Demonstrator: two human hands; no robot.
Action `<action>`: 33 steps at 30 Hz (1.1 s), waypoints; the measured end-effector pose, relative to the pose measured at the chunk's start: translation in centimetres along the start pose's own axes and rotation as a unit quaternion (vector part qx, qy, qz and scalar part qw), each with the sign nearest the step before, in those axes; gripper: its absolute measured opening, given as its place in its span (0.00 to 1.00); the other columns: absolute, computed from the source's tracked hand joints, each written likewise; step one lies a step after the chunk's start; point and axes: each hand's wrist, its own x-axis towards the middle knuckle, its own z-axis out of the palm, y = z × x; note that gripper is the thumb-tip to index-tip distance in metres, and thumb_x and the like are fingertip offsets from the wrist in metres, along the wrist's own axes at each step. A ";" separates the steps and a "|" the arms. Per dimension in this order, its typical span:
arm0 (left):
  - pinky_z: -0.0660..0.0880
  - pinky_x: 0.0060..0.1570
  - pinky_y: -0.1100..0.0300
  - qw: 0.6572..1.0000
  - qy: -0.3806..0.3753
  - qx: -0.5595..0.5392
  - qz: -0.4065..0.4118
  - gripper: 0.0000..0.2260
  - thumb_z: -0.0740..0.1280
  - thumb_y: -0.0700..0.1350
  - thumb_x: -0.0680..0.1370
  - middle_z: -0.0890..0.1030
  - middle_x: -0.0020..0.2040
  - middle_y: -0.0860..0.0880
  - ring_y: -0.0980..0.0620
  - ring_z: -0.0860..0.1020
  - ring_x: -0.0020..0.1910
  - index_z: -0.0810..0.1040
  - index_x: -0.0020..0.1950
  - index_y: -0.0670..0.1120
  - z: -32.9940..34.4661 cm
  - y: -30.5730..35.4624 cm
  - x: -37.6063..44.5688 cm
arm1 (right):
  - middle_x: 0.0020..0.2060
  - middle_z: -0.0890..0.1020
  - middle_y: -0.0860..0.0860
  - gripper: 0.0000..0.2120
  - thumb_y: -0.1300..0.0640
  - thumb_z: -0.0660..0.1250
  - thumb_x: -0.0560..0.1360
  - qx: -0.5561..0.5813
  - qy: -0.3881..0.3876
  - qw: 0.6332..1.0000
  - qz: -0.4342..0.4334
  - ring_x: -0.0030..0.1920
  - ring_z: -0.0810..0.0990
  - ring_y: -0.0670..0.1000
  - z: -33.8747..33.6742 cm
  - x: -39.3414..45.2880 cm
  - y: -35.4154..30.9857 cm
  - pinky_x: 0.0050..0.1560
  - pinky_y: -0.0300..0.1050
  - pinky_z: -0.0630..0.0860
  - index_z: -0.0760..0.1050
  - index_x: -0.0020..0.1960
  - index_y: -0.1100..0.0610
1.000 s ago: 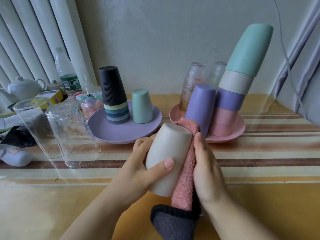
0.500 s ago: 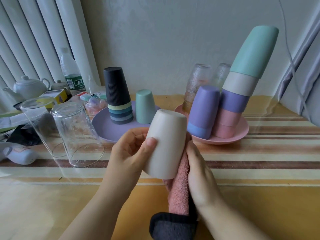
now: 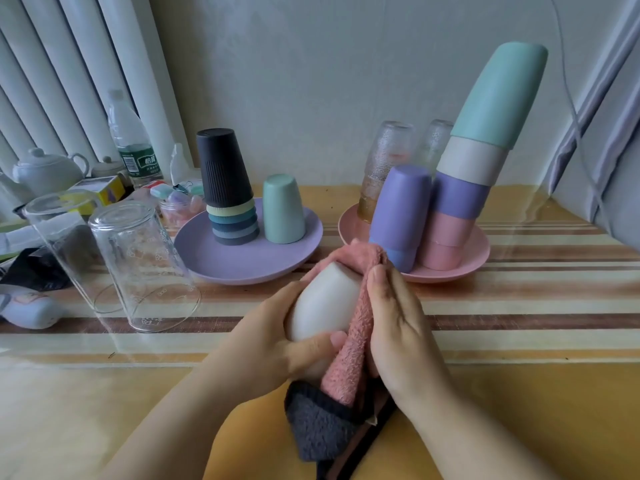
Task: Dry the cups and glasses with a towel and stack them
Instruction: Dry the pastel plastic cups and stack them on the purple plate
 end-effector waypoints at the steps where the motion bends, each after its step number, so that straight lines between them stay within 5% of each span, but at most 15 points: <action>1: 0.79 0.47 0.59 1.000 -0.012 -0.008 -0.004 0.30 0.72 0.65 0.62 0.82 0.52 0.60 0.59 0.82 0.50 0.74 0.61 0.56 -0.1 0.0 -0.1 | 0.42 0.76 0.21 0.11 0.54 0.54 0.80 -0.015 -0.005 1.000 -0.014 0.50 0.71 0.22 0.0 0.2 -0.2 0.49 0.17 0.63 0.71 0.48 0.39; 6: 0.81 0.47 0.54 0.985 -0.035 -0.166 -0.016 0.24 0.71 0.57 0.66 0.84 0.53 0.46 0.46 0.83 0.50 0.78 0.59 0.47 0.3 0.8 -0.4 | 0.51 0.82 0.39 0.10 0.51 0.57 0.79 -0.008 -0.021 0.996 -0.085 0.57 0.78 0.40 0.0 0.5 0.0 0.60 0.35 0.70 0.78 0.52 0.47; 9: 0.80 0.47 0.53 0.978 -0.017 -0.204 -0.025 0.20 0.70 0.59 0.65 0.84 0.52 0.45 0.46 0.83 0.49 0.81 0.54 0.51 0.8 0.8 -0.5 | 0.48 0.84 0.43 0.11 0.42 0.59 0.74 0.041 0.020 0.998 -0.048 0.54 0.80 0.44 -0.1 0.6 0.1 0.60 0.45 0.73 0.79 0.49 0.41; 12: 0.80 0.48 0.53 0.972 -0.009 -0.234 -0.029 0.18 0.69 0.60 0.65 0.85 0.52 0.46 0.47 0.83 0.49 0.83 0.51 0.55 1.1 0.8 -0.5 | 0.45 0.82 0.34 0.11 0.38 0.59 0.75 0.067 0.044 0.997 0.011 0.51 0.78 0.33 0.1 0.3 0.0 0.55 0.31 0.73 0.79 0.45 0.39; 15: 0.79 0.49 0.55 0.957 0.021 -0.290 -0.014 0.16 0.67 0.59 0.66 0.85 0.51 0.47 0.49 0.83 0.49 0.84 0.50 0.57 1.4 1.1 -0.5 | 0.56 0.73 0.31 0.15 0.39 0.54 0.68 0.043 0.004 0.997 0.070 0.54 0.71 0.24 0.5 -0.1 0.3 0.57 0.20 0.65 0.70 0.53 0.37; 20: 0.80 0.48 0.57 0.942 0.078 -0.327 -0.002 0.17 0.67 0.61 0.64 0.85 0.51 0.49 0.52 0.83 0.49 0.84 0.50 0.57 1.3 1.0 -0.4 | 0.63 0.73 0.37 0.22 0.40 0.51 0.72 0.025 -0.039 0.995 0.092 0.64 0.69 0.33 1.3 -0.4 1.3 0.71 0.37 0.62 0.71 0.62 0.42; 24: 0.80 0.50 0.55 0.936 0.102 -0.336 -0.007 0.27 0.71 0.61 0.63 0.84 0.54 0.48 0.49 0.82 0.54 0.79 0.58 0.50 1.0 0.7 -0.2 | 0.49 0.75 0.27 0.11 0.46 0.53 0.79 -0.005 -0.042 0.992 0.118 0.53 0.73 0.25 1.4 0.0 1.3 0.61 0.29 0.68 0.74 0.48 0.35; 27: 0.79 0.46 0.59 0.965 0.064 -0.255 -0.005 0.35 0.78 0.57 0.58 0.83 0.53 0.53 0.53 0.82 0.53 0.72 0.63 0.54 0.7 0.4 -0.1 | 0.46 0.83 0.35 0.16 0.49 0.56 0.80 -0.013 -0.025 0.992 0.120 0.52 0.80 0.39 1.0 0.6 2.3 0.59 0.44 0.75 0.78 0.45 0.32; 30: 0.80 0.45 0.58 0.977 0.063 -0.201 -0.012 0.33 0.78 0.53 0.58 0.82 0.54 0.51 0.52 0.81 0.53 0.73 0.62 0.56 0.8 0.6 0.1 | 0.50 0.84 0.45 0.09 0.45 0.60 0.78 0.000 -0.018 0.988 0.155 0.54 0.81 0.51 0.5 1.2 2.9 0.59 0.56 0.76 0.78 0.49 0.39; 33: 0.79 0.39 0.61 0.970 0.131 -0.204 -0.036 0.29 0.79 0.49 0.61 0.83 0.50 0.48 0.51 0.83 0.48 0.75 0.59 0.52 0.0 0.9 0.8 | 0.49 0.83 0.46 0.08 0.56 0.60 0.80 -0.042 0.024 0.991 0.127 0.52 0.80 0.48 -0.5 2.0 3.2 0.54 0.40 0.75 0.77 0.48 0.47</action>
